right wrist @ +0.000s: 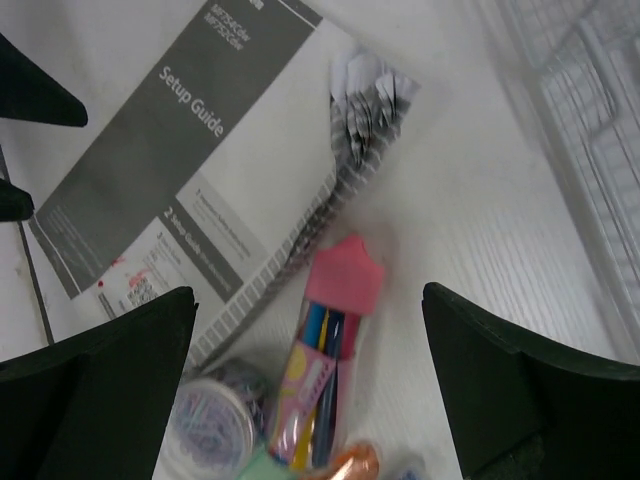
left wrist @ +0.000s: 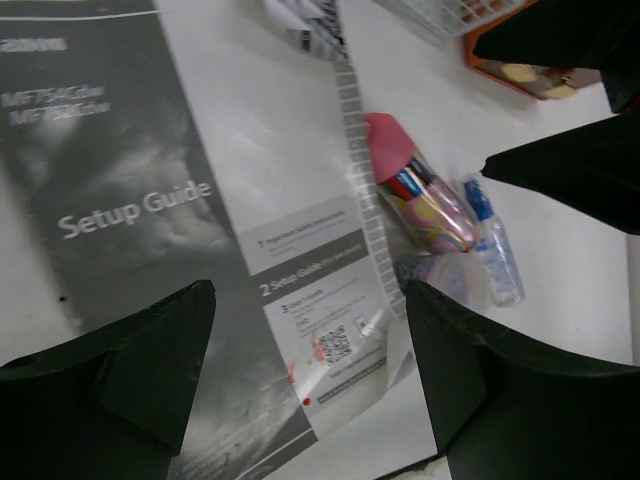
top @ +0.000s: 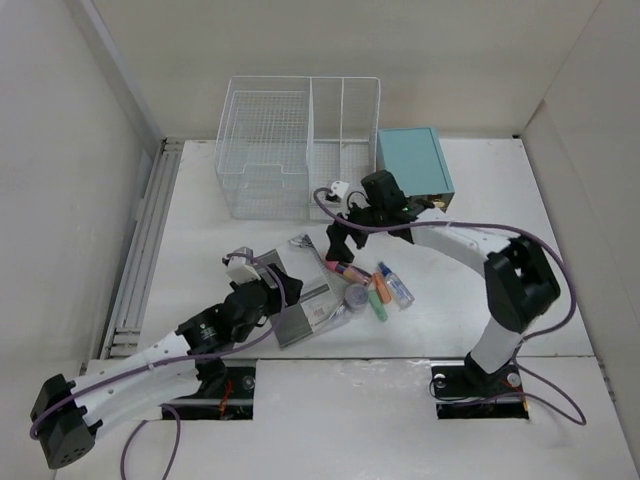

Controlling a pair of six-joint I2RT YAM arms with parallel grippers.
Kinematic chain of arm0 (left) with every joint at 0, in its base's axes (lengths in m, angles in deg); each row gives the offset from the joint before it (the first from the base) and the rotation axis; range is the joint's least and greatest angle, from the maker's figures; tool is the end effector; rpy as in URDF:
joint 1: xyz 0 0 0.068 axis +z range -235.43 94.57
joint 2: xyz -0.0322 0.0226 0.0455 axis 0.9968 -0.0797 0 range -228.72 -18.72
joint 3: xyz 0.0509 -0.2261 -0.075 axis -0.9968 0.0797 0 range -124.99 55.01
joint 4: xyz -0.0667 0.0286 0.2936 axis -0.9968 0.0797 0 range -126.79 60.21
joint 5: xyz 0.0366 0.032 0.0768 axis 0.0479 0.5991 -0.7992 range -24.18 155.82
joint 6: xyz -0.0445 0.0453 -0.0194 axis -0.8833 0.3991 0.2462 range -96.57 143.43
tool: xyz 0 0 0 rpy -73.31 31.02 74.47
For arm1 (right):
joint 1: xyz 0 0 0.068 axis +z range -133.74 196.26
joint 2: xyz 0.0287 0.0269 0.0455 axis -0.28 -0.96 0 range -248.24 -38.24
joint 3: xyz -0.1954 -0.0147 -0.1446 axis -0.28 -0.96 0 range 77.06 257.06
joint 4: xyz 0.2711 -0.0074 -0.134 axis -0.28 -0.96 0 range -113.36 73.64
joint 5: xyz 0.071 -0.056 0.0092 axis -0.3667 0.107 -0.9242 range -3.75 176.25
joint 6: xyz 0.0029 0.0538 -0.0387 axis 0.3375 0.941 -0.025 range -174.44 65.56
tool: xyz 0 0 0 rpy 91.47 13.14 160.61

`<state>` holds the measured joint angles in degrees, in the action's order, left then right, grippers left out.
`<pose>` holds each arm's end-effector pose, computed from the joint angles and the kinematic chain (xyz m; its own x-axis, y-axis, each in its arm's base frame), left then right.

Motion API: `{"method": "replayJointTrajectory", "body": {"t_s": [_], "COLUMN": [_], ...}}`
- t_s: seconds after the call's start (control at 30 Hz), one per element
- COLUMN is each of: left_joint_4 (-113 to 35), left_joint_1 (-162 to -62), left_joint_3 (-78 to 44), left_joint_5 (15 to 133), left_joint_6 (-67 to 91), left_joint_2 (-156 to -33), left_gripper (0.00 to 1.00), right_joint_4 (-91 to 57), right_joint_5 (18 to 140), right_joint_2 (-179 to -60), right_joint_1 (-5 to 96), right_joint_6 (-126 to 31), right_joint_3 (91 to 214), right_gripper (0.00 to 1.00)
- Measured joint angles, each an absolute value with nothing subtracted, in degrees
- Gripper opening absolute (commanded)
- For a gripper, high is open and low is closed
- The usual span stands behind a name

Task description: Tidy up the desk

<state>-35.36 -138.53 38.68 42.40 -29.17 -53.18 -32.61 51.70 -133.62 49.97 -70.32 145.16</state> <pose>0.1579 -0.1756 0.1720 -0.5264 -0.5130 -0.6780 0.1494 0.7292 -0.6677 0.3252 0.2528 0.1866 -0.3325 -0.4927 -0.8042 -0.9254 0.3350 0.1773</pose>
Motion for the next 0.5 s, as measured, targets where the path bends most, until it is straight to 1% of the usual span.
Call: {"method": "replayJointTrajectory", "body": {"t_s": [0.13,0.23,0.33,0.5], "left_joint_4": [-30.2,-26.9,-24.8,-22.9], "left_joint_1": [-138.6,-138.6,-138.6,-139.1], "left_joint_3": [38.7,38.7,38.6,38.5], "left_joint_5": [38.3,36.4,35.4,35.3], "left_joint_6": [-33.6,-35.9,-38.7,-42.6], "left_joint_2": [-53.9,-54.0,-55.0,-61.0], "left_gripper": [0.75,0.77,0.77,0.78], "right_joint_4": [-30.1,-27.9,-24.3,-21.1], "right_joint_5": [51.0,51.3,52.7,54.7], "right_joint_2": [-141.0,-144.3,-146.8,-150.0], "right_joint_1": [51.7,52.4,53.5,55.9], "right_joint_6": [-68.2,-65.9,-62.9,-59.7], "right_joint_3": [150.5,152.4,152.7,152.5], "right_gripper": [1.0,1.0,1.0,1.0]}}
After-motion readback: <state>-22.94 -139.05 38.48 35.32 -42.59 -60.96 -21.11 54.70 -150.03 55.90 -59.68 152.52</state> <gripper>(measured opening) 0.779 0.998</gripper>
